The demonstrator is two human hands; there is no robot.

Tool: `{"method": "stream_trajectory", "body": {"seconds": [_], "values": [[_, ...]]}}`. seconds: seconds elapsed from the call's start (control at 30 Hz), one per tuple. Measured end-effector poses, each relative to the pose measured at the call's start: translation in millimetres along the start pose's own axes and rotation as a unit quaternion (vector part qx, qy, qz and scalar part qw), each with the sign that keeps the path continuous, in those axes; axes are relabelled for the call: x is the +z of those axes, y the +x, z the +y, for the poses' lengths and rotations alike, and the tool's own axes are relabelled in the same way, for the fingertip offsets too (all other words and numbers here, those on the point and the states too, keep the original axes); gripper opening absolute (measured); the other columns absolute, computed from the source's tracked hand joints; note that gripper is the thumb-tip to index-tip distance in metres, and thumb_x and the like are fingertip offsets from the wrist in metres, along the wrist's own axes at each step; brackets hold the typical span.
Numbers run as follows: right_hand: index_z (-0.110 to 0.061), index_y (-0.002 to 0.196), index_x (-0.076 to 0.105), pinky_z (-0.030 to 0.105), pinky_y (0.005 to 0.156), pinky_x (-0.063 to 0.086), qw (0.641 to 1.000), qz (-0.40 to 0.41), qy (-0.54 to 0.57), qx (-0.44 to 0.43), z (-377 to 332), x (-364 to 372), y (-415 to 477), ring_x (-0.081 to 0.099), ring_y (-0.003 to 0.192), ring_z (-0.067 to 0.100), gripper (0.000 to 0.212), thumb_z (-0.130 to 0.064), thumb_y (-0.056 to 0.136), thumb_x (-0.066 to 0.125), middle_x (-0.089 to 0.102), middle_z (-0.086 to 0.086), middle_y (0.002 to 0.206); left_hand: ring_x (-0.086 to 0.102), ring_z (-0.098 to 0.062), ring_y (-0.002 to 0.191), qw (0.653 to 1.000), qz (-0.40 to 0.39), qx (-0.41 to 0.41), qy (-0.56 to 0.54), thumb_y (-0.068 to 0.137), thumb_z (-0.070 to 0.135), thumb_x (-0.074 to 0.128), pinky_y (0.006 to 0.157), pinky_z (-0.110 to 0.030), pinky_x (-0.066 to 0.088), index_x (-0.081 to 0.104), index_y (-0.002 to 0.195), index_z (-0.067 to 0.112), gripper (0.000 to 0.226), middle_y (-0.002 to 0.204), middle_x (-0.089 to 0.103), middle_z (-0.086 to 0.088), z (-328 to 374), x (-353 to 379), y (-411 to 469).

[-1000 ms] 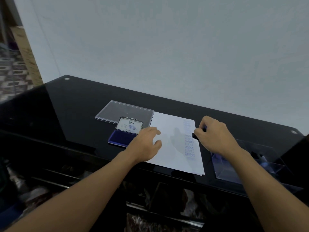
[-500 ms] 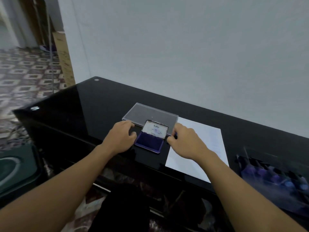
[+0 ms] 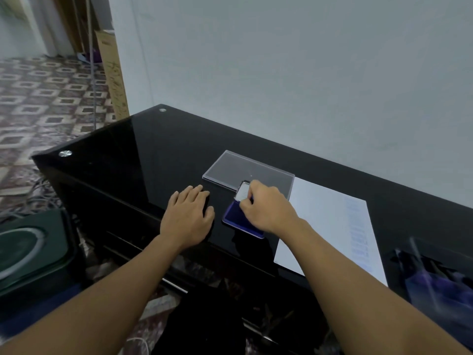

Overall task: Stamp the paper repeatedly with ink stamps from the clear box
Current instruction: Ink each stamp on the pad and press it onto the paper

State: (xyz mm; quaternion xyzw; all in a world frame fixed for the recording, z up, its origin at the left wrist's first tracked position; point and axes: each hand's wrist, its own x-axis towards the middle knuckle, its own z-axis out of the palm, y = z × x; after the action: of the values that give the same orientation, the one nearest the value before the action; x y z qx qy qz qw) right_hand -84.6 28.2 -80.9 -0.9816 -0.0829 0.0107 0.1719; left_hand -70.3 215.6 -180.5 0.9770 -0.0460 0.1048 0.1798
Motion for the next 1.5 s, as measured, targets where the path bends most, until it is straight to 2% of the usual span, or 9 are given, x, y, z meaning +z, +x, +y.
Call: {"method": "stream_trajectory", "body": {"seconds": [0.2,0.3,0.43,0.57,0.77,0.87,1.07,1.5], "values": [[-0.022,0.092,0.046,0.037,0.067,0.050,1.000,0.004,-0.016,-0.004,0,16,11,0.061,0.084,0.023,0.013,-0.032,0.097,0.050,0.063,0.001,0.089,0.023,-0.017,0.148,1.000,0.015,0.001,0.005,0.098,0.044,0.035,0.122,-0.042,0.014,0.042,0.145,0.025,0.052,0.158,0.034,0.003,0,2,0],[-0.020,0.093,0.044,0.036,0.066,0.046,1.000,0.012,-0.027,0.001,-2,29,11,0.060,0.086,0.027,0.011,-0.030,0.096,0.048,0.065,0.007,0.095,0.023,-0.017,0.148,1.000,0.016,-0.002,0.008,0.097,0.045,0.033,0.122,-0.042,0.014,0.042,0.145,0.026,0.052,0.158,0.033,0.004,0,3,-1],[-0.020,0.095,0.044,0.035,0.064,0.044,0.999,0.040,-0.033,0.008,-4,35,12,0.056,0.081,0.026,0.009,-0.028,0.096,0.047,0.058,0.004,0.088,0.023,-0.016,0.147,1.000,0.022,-0.004,0.011,0.096,0.046,0.033,0.122,-0.042,0.014,0.043,0.144,0.027,0.052,0.157,0.035,0.005,0,3,-1],[-0.020,0.094,0.044,0.038,0.066,0.051,0.999,0.027,-0.026,0.016,-4,36,14,0.060,0.082,0.027,0.008,-0.027,0.096,0.048,0.061,0.005,0.087,0.024,-0.016,0.147,1.000,0.024,-0.008,0.017,0.096,0.046,0.034,0.122,-0.042,0.014,0.044,0.143,0.027,0.051,0.156,0.035,0.005,2,3,-1],[-0.020,0.092,0.041,0.034,0.063,0.041,1.000,0.020,-0.010,0.021,-1,38,19,0.054,0.081,0.027,0.010,-0.026,0.098,0.046,0.058,0.003,0.086,0.025,-0.016,0.146,0.999,0.031,-0.011,0.021,0.095,0.047,0.033,0.122,-0.042,0.016,0.046,0.142,0.028,0.051,0.155,0.037,0.006,1,5,0],[-0.021,0.096,0.044,0.035,0.065,0.047,0.999,0.025,-0.008,0.023,-1,39,21,0.058,0.083,0.025,0.007,-0.027,0.098,0.046,0.066,0.006,0.092,0.026,-0.016,0.146,0.999,0.032,-0.011,0.021,0.095,0.046,0.034,0.122,-0.042,0.016,0.047,0.141,0.028,0.051,0.154,0.038,0.005,2,5,0],[-0.021,0.101,0.045,0.042,0.071,0.057,0.999,0.029,-0.011,0.026,-4,41,16,0.062,0.085,0.027,0.007,-0.027,0.099,0.047,0.067,0.006,0.093,0.027,-0.017,0.146,0.999,0.033,-0.012,0.017,0.095,0.046,0.035,0.122,-0.043,0.016,0.047,0.141,0.026,0.051,0.154,0.039,0.004,2,5,0],[-0.021,0.102,0.045,0.036,0.068,0.050,0.999,0.003,-0.005,0.032,-6,38,20,0.059,0.087,0.026,0.006,-0.025,0.099,0.048,0.066,0.007,0.096,0.026,-0.017,0.146,0.999,0.032,-0.012,0.022,0.096,0.046,0.035,0.122,-0.042,0.015,0.046,0.142,0.027,0.051,0.155,0.038,0.004,2,5,-1]]}}
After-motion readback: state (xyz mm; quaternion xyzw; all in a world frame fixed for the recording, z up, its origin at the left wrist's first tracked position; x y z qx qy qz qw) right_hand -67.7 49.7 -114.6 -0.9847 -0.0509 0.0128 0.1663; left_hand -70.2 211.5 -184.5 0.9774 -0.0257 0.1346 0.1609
